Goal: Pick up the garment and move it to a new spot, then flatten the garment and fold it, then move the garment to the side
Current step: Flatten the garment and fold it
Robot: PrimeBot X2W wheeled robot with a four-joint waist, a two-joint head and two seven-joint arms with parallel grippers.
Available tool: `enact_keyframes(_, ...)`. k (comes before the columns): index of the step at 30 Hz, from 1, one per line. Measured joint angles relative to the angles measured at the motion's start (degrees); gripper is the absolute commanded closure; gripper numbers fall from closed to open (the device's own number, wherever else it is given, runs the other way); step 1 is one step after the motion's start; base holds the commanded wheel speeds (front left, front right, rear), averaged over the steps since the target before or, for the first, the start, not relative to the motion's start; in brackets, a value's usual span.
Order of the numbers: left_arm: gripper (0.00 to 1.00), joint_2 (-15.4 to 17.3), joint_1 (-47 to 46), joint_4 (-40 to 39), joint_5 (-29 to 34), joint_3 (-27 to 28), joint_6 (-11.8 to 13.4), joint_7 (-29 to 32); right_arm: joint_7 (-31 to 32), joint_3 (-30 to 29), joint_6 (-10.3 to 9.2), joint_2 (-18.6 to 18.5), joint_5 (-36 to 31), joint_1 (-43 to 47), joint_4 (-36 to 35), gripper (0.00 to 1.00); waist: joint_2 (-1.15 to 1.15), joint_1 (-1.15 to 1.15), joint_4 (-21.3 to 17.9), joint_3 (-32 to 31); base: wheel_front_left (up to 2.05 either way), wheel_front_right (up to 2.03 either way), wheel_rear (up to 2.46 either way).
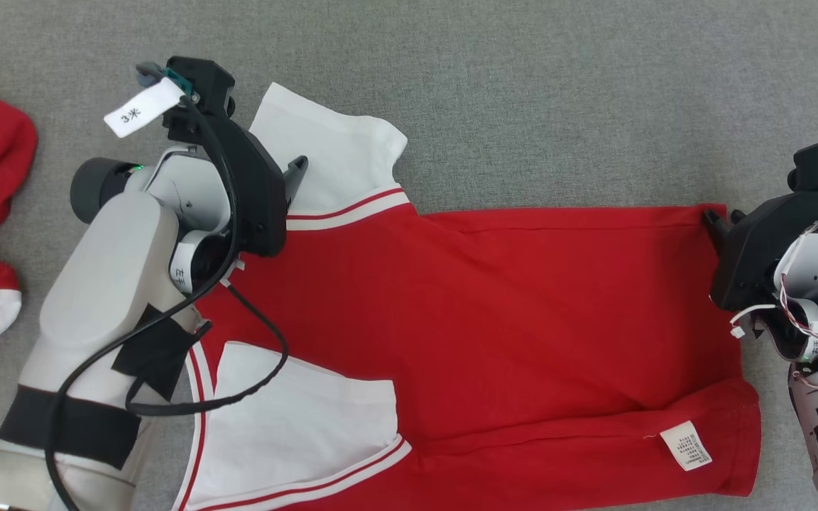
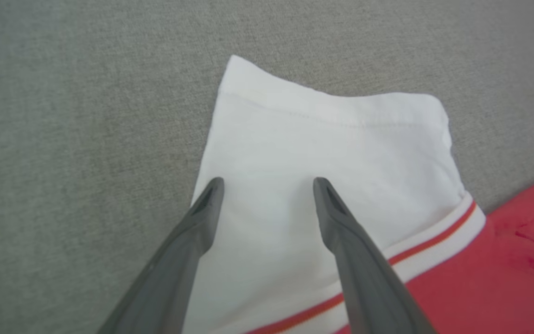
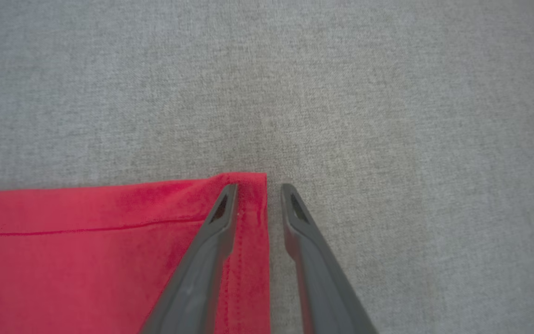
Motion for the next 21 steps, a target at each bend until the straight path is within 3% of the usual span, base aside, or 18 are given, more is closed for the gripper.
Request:
enact_keyframes(8, 0.0, -0.16, -1.99, 2.66, 0.14, -0.1, -0.08, -1.03, 0.02, -0.15, -0.15, 1.22, 1.37, -0.97, 2.07, 0.51, -0.01, 0.0, 0.13, 0.21, 0.0, 0.0, 0.0)
enact_keyframes(9, 0.0, -0.23, -2.07, 2.92, 0.16, -0.15, -0.08, -1.04, 0.03, -0.24, -0.15, 1.29, 1.71, -0.99, 2.3, 0.58, 0.0, 0.0, 0.12, 0.23, 0.0, 0.0, 0.0)
enact_keyframes(11, 0.0, -0.37, -2.29, 3.61, 0.18, -0.21, -0.1, -1.29, 0.09, -0.23, -0.14, 1.31, 1.97, -1.01, 3.11, 1.0, -0.01, 0.0, 0.12, 0.27, 0.0, 0.0, 0.0)
enact_keyframes(21, 0.0, 0.86, -4.45, 6.92, 2.13, -0.46, -0.53, -3.09, 0.22, 1.22, 0.46, 1.89, 1.97, -1.88, 4.66, 1.0, -0.01, 0.0, -0.56, 0.2, 0.0, 0.0, 0.0)
